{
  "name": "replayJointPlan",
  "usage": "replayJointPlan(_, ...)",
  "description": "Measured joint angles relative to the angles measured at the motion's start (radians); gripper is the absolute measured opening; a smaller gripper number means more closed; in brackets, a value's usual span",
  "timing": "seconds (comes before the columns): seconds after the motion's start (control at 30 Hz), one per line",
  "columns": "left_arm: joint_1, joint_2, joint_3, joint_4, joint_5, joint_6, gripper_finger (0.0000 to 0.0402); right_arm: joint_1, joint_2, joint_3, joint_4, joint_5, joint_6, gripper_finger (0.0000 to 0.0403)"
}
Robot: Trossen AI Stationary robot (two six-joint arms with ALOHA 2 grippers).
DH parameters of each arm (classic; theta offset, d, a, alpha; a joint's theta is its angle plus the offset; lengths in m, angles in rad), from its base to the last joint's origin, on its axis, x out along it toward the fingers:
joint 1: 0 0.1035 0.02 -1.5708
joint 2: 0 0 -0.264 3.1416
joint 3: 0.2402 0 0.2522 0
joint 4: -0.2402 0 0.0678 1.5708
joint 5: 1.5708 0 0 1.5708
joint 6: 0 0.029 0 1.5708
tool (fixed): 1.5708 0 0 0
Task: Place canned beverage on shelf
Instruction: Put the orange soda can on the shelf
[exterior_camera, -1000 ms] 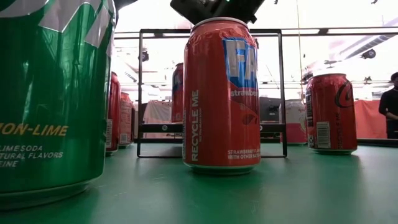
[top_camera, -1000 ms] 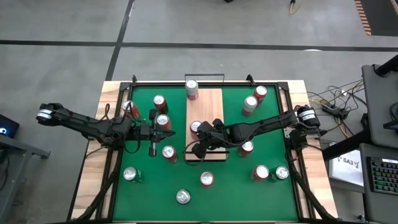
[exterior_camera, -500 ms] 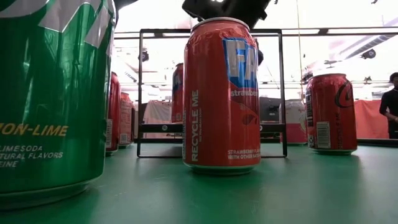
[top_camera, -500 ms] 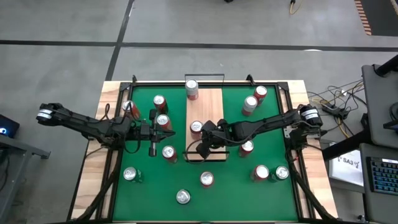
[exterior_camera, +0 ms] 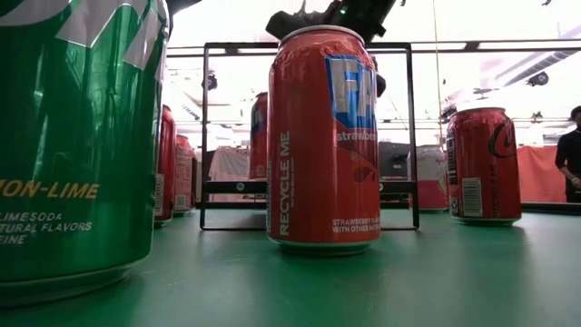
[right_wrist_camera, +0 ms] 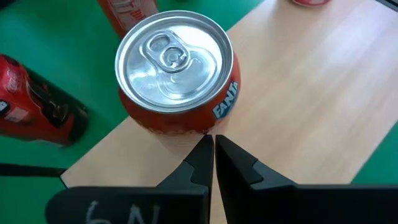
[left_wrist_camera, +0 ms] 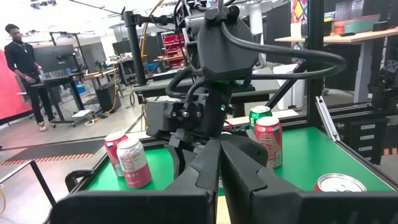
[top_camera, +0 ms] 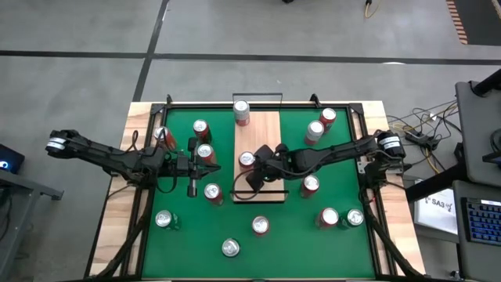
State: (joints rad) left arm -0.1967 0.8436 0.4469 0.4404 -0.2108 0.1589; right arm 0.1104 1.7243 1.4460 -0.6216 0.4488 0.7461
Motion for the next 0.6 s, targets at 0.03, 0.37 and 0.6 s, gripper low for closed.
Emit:
replayJointPlan(0.03,0.000,0.000,0.000,0.000,0.000,0.000,0.0000,0.000,0.000,0.000,0.011,0.000,-0.005,0.0009)
replayJointPlan(0.37,0.000,0.000,0.000,0.000,0.000,-0.002,0.0000,0.000,0.000,0.000,0.036,0.000,-0.024,0.0009)
replayJointPlan(0.6,0.000,0.000,0.000,0.000,0.000,-0.003,0.0000,0.000,0.006,0.000,0.037,0.006,-0.024,0.0009)
